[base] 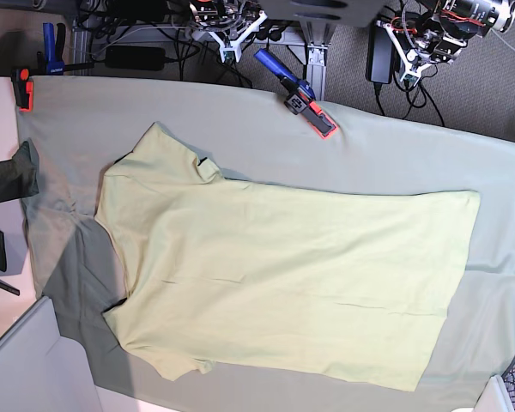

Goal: Fold the T-shirt properly
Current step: 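Move both grippers from rest toward the T-shirt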

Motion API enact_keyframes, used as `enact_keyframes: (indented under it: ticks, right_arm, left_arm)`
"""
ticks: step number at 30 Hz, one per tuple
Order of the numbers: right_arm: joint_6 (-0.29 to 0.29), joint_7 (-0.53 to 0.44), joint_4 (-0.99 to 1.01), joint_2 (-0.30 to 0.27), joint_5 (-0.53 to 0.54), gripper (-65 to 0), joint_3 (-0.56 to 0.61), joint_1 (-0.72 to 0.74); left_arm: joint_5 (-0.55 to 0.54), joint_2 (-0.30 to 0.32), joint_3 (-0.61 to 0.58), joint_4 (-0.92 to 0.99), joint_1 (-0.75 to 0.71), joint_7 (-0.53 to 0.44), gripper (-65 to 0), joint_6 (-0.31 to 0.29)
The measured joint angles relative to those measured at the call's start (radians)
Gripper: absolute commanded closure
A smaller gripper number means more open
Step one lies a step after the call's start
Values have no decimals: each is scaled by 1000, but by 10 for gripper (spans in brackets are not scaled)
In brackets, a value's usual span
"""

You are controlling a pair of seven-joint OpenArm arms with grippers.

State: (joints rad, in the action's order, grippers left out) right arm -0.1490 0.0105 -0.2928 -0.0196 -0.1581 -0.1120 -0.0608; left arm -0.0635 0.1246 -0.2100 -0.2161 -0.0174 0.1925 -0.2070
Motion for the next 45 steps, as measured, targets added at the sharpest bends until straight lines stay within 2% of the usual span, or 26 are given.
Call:
enact_keyframes:
  ticks: [8,10,18,21,22,27,30,33,36,40,42,45]
  right_arm:
    - [0,-3,-10,-16,0,-206,0,0]
    - [0,-5,-12,-16,-35,-206,0,-9]
    - [1,-3,-135,-16,-72,-206,3,-153]
    - [3,0,-233,-31,-74,-206,30,-248]
    - [3,-1,-268,-36,-71,-206,41,-281]
    - [5,18,-489,-100,-29,-206,98,-453]
    - [10,82,-649,-146,15,-206,100,-560]
    - [54,122,-818,-192,26,-206,101,-660]
    - [164,156,-984,-235,28,-206,101,-750]
    - [268,306,-1198,-296,24,-206,101,-834]
    - [297,339,-1304,-325,-5,-208,100,-874]
    - [313,372,-1459,-352,-21,-264,75,-925]
  left_arm:
    - [26,0,0,0,-12,-5,-106,0]
    - [26,4,0,-2,-24,-7,-106,-4]
    - [5,45,0,-107,-158,-96,-105,-24]
    - [-82,90,0,-228,-244,-138,-105,-158]
    - [-114,105,4,-277,-274,-145,-105,-187]
    - [-151,146,108,-556,-418,-140,-106,-275]
    - [-179,153,193,-730,-498,-97,-106,-351]
    - [-274,155,258,-884,-573,-35,-106,-402]
    - [-337,154,303,-1023,-626,34,-106,-434]
    - [-401,153,364,-1208,-686,134,-108,-451]
    - [-446,153,395,-1295,-723,173,-143,-451]
    - [-526,159,430,-1417,-765,235,-254,-452]
